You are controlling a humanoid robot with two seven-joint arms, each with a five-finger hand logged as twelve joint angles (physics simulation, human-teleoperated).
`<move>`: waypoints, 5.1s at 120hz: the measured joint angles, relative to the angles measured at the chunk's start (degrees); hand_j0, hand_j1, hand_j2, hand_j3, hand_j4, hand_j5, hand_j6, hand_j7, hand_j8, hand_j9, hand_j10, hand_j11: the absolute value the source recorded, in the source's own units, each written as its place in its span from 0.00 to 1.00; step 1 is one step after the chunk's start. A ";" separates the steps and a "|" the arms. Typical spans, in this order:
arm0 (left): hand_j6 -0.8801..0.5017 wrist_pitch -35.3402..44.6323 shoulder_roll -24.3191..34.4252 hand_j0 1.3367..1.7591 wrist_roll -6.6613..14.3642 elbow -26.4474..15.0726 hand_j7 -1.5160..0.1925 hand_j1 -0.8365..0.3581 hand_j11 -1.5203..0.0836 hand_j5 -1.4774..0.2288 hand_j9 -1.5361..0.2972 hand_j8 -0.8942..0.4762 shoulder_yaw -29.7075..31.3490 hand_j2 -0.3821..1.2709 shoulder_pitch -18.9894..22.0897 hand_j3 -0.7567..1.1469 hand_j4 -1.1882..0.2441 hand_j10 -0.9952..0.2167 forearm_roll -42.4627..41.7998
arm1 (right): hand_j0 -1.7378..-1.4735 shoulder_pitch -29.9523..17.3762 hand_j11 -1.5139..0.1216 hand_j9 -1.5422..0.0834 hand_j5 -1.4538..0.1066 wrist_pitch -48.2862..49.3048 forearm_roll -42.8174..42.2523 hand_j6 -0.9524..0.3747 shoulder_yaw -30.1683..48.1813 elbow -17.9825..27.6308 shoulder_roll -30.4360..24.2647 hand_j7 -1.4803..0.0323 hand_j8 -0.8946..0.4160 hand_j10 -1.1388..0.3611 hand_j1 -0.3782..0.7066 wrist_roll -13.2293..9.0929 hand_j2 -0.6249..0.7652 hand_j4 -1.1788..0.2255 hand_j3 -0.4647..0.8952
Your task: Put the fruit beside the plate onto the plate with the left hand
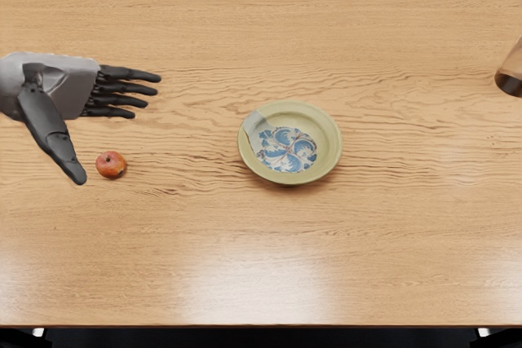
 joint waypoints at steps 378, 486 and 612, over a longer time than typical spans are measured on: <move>0.39 35.47 -27.81 0.75 0.00 9.97 0.26 0.40 0.28 0.23 0.25 0.35 4.47 0.45 24.80 0.38 0.47 0.17 74.09 | 0.30 0.29 0.93 0.95 0.93 -0.44 0.14 0.72 0.09 -0.12 0.00 0.98 0.68 0.76 0.03 0.08 0.45 0.84 0.34; 0.39 32.90 -38.01 0.75 -0.05 2.22 0.22 0.43 0.23 0.15 0.21 0.34 3.11 0.48 12.90 0.40 0.42 0.11 63.89 | 0.30 1.43 0.93 0.95 0.93 -0.50 0.22 0.72 0.15 -0.10 0.00 0.98 0.68 0.76 0.03 0.08 0.45 0.84 0.34; 0.22 28.44 -56.75 0.75 -0.01 25.11 0.25 0.30 0.26 0.22 0.24 0.18 3.71 0.75 3.06 0.40 0.27 0.14 60.54 | 0.30 2.08 0.93 0.95 0.93 -0.52 0.38 0.72 0.18 -0.23 0.00 0.98 0.68 0.76 0.03 0.08 0.45 0.84 0.34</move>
